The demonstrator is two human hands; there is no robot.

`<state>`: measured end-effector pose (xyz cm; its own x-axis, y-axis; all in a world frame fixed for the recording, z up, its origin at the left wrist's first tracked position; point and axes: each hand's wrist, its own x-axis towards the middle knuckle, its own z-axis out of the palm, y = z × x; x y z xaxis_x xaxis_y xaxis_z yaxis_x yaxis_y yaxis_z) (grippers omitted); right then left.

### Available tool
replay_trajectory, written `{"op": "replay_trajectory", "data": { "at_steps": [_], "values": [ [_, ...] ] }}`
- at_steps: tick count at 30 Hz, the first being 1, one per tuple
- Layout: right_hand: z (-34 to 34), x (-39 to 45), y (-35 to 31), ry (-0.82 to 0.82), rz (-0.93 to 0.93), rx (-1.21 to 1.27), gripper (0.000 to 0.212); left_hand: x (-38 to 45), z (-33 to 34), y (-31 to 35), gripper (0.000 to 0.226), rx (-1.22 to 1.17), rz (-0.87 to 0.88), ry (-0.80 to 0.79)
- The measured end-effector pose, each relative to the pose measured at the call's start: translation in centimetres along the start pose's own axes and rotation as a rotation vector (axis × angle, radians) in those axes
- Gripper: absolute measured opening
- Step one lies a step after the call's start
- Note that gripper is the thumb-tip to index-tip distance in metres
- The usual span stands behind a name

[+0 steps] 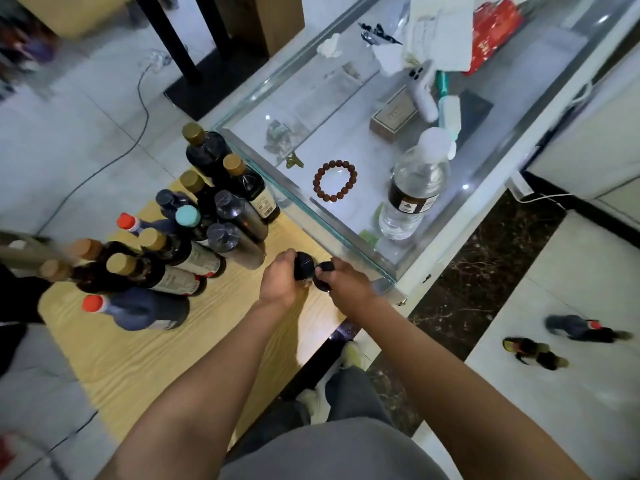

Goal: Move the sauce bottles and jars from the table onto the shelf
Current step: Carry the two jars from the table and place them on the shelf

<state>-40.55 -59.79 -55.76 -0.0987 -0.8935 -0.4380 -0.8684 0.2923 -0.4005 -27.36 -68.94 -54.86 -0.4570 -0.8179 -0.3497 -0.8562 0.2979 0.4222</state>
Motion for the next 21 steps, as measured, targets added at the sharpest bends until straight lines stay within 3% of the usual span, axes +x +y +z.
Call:
{"op": "replay_trajectory", "data": {
  "at_steps": [6, 13, 21],
  "values": [
    [1.6, -4.0, -2.5, -0.002, 0.134, 0.028, 0.043, -4.9, 1.2, -2.2, 0.040, 0.028, 0.066, -0.021],
    [6.0, -9.5, -5.5, 0.107, 0.285, 0.171, 0.053, -10.0, 3.9, -6.3, 0.041, -0.201, 0.116, -0.008],
    [8.4, -18.1, -8.0, 0.531, 0.572, 0.617, 0.061, -15.5, 4.2, -5.1, 0.055, -0.506, 0.160, -0.089]
  ]
}}
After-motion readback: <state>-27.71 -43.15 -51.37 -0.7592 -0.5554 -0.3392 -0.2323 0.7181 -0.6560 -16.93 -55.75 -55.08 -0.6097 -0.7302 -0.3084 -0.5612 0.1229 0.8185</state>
